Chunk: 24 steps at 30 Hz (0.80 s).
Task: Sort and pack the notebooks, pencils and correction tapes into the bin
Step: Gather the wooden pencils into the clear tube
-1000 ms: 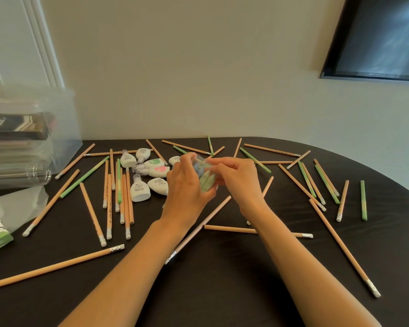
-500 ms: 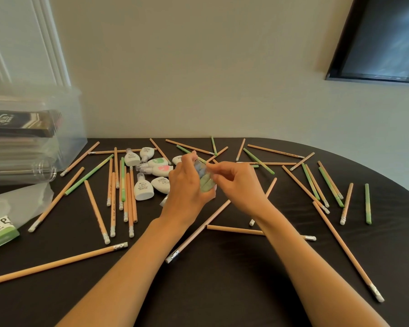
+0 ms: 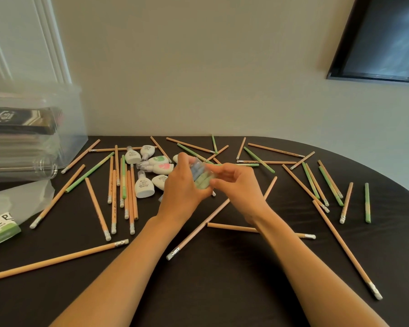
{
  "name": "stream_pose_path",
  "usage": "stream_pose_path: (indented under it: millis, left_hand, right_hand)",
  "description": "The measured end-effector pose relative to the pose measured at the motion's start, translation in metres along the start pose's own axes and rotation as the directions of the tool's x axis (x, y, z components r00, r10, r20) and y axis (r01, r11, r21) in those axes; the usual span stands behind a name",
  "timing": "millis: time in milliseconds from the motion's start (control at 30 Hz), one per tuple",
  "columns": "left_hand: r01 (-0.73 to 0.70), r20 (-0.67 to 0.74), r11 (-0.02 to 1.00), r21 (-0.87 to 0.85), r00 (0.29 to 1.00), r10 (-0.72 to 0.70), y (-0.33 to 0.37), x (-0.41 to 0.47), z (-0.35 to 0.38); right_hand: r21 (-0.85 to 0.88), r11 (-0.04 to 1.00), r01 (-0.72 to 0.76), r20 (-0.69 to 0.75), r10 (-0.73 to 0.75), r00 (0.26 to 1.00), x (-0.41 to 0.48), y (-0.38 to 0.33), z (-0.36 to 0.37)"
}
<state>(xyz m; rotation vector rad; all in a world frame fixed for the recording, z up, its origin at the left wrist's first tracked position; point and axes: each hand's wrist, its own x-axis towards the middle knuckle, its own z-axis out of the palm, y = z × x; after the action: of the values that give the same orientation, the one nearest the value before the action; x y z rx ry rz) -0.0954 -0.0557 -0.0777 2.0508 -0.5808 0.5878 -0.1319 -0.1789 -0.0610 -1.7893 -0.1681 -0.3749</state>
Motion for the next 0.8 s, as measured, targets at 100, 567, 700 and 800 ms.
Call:
stream_pose_path:
  millis: [100, 567, 700, 800]
  left_hand:
    - [0.000, -0.006, 1.000, 0.005, 1.000, 0.000, -0.001, 0.003, 0.001]
    - [-0.073, 0.181, 0.993, 0.093, 0.982, 0.055, -0.010, 0.009, -0.015]
    - [-0.149, 0.147, 0.936, 0.318, 0.983, 0.107, -0.015, 0.032, -0.046]
    - [-0.100, 0.106, 0.885, 0.455, 0.993, 0.058, -0.025, 0.052, -0.077]
  right_hand:
    - [0.032, 0.999, -0.027, 0.025, 0.027, 0.999, 0.001, -0.001, 0.001]
    - [-0.224, 0.971, -0.084, 0.042, 0.096, 0.994, 0.021, -0.017, 0.005]
    - [0.016, 0.988, -0.152, -0.101, 0.153, 0.983, 0.038, -0.037, 0.023]
    - [0.250, 0.945, -0.211, -0.158, 0.255, 0.954, 0.058, -0.053, 0.041]
